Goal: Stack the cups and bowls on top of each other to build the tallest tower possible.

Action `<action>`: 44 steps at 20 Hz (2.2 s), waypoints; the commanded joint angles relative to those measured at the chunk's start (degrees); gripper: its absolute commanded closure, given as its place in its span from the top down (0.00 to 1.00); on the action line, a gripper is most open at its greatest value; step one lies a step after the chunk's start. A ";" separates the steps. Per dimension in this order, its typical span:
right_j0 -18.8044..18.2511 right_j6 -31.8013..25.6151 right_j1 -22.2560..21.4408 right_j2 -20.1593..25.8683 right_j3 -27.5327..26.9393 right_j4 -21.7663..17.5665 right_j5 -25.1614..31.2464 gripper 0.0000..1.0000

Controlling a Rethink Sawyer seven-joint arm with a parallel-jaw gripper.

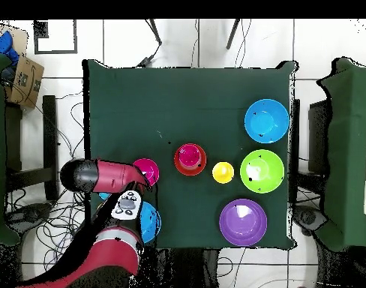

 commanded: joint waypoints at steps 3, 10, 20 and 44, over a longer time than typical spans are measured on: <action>-1.42 1.52 1.07 8.72 4.03 -1.72 -2.11 1.00; -0.96 2.23 1.52 8.76 3.76 -2.01 -3.00 1.00; 1.54 2.75 1.98 4.72 2.84 -3.39 -3.58 0.00; -0.64 -1.45 -8.98 -3.49 -12.52 -10.12 29.01 0.00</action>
